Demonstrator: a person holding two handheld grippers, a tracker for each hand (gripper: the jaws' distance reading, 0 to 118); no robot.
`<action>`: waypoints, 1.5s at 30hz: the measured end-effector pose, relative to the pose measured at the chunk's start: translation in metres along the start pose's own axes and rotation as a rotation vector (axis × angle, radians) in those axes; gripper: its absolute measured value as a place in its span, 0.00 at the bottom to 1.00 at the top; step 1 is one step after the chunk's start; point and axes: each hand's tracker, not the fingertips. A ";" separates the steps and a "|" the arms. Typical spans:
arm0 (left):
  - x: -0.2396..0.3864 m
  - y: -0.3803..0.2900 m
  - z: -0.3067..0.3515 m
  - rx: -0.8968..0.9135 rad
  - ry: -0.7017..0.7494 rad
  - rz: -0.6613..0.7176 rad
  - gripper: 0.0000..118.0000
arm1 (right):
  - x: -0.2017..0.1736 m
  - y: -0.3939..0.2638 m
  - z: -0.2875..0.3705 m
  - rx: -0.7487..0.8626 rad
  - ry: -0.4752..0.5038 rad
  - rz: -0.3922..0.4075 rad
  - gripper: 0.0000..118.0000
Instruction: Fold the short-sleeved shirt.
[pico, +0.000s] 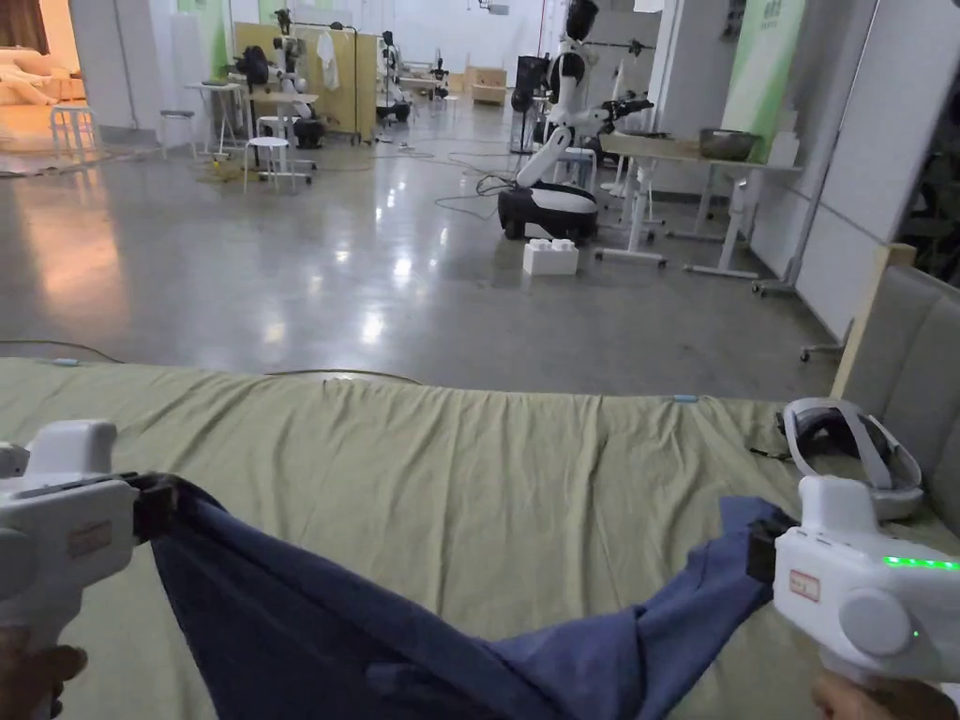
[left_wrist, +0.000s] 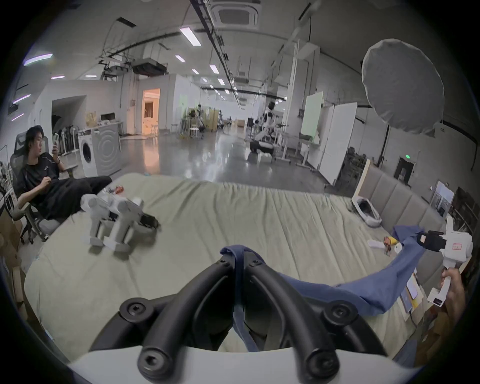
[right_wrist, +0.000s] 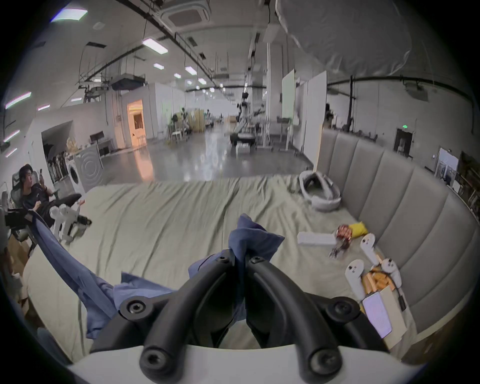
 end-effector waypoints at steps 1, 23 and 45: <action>-0.007 0.009 0.007 0.019 0.002 0.017 0.06 | 0.004 0.010 0.008 0.013 0.006 -0.015 0.07; -0.053 0.101 0.008 0.064 0.131 0.063 0.06 | -0.002 0.127 0.025 0.139 -0.054 0.046 0.06; -0.064 0.134 -0.050 0.074 0.162 0.041 0.06 | 0.000 0.165 -0.044 0.165 0.057 0.083 0.06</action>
